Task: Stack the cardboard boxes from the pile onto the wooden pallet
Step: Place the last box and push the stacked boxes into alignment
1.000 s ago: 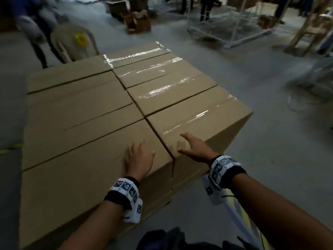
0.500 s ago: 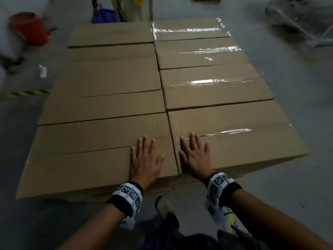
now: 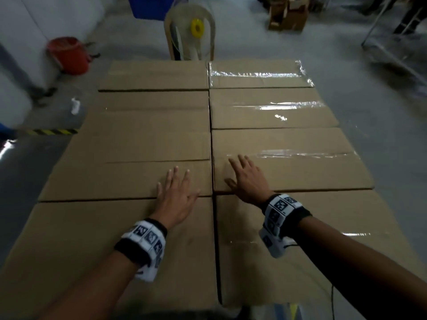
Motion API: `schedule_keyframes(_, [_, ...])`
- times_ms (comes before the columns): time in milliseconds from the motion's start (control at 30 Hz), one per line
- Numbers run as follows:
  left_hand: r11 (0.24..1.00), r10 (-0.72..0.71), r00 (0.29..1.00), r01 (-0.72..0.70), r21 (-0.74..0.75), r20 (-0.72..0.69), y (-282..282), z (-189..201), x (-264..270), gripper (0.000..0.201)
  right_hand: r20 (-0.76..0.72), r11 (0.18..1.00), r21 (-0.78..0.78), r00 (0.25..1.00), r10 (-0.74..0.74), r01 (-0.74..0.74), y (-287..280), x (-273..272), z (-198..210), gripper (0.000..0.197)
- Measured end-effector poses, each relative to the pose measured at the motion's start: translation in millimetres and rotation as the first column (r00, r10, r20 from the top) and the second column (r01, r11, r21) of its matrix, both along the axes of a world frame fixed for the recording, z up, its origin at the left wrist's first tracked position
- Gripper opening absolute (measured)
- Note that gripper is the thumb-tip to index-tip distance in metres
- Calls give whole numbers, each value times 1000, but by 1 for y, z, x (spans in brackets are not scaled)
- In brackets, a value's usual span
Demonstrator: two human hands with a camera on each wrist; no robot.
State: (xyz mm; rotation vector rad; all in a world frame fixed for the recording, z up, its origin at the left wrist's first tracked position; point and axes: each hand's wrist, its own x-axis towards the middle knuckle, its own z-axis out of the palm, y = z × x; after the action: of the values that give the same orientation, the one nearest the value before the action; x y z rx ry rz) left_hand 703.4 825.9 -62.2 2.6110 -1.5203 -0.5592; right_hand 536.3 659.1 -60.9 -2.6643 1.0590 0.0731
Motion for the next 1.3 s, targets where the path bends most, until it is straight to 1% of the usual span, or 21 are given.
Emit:
schedule_keyframes(67, [996,56,998,-56,73,4,-32,-12,25,72,-110,1000,5,993,-29,29,-33,13,-13,70])
schedule_keyframes(133, [984,83,996,-86,155,25,-52,-28,37,71,-184,995,49,980,-76,87,-50,18,-30,73])
schedule_keyframes(167, [980,94,995,-98,174,31,-58,-36,38,70,-197,993,65,977,-87,102,-53,19,-39,74])
schedule_keyframes(233, [979,114,993,-118,167,35,-66,-46,32,66,-170,992,73,981,-89,103,-51,23,-52,74])
schedule_keyframes(300, [980,123,991,-128,154,46,-70,-49,25,65,-149,993,98,987,-55,70,-48,29,-56,72])
schedule_keyframes(433, [973,125,992,-126,193,19,-71,-39,24,64,-197,992,127,980,18,7,-49,35,-45,72])
schedule_keyframes(500, [969,127,992,-127,213,13,-81,-27,29,61,-247,988,154,967,57,-19,-63,39,-32,75])
schedule_keyframes(533, [975,123,991,-129,183,45,-90,-20,34,56,-260,987,155,963,72,-32,-73,44,-24,72])
schedule_keyframes(567, [984,114,989,-125,124,94,-103,-13,42,49,-243,989,139,967,74,-41,-87,52,-15,67])
schedule_keyframes(600, [992,105,985,-113,52,138,-120,-7,53,44,-194,992,118,979,64,-41,-102,62,-6,61])
schedule_keyframes(633, [995,99,983,-99,-11,157,-139,-3,65,43,-135,995,96,989,52,-39,-119,73,2,57])
schedule_keyframes(667, [995,91,983,-86,-42,161,-158,-1,78,46,-93,997,56,994,50,-45,-137,84,8,56])
schedule_keyframes(700, [996,86,984,-81,-41,156,-178,-2,93,52,-88,998,12,995,57,-56,-156,95,11,59])
schedule_keyframes(733, [996,84,986,-83,-14,141,-197,-7,106,58,-119,998,-12,992,52,-54,-175,104,9,64])
schedule_keyframes(767, [995,90,989,-93,21,118,-212,-14,116,61,-170,999,-4,985,30,-31,-192,111,4,69])
schedule_keyframes(833, [990,121,990,-126,70,73,-230,-33,125,61,-272,998,53,962,-30,46,-211,118,-18,74])
schedule_keyframes(867, [988,136,988,-140,63,67,-235,-42,125,61,-296,994,76,954,-51,77,-212,117,-30,75])
schedule_keyframes(933, [988,155,985,-156,12,75,-239,-56,121,59,-271,992,83,960,-65,91,-206,115,-50,73])
schedule_keyframes(1000, [987,160,983,-160,-5,91,-241,-61,119,59,-237,993,73,969,-70,89,-200,115,-54,73])
schedule_keyframes(1133, [988,145,988,-147,48,45,-239,-53,121,60,-260,989,121,964,-56,90,-201,115,-42,73])
schedule_keyframes(1300, [991,96,995,-93,92,-27,-228,-33,127,60,-310,984,173,951,24,32,-188,111,-18,79])
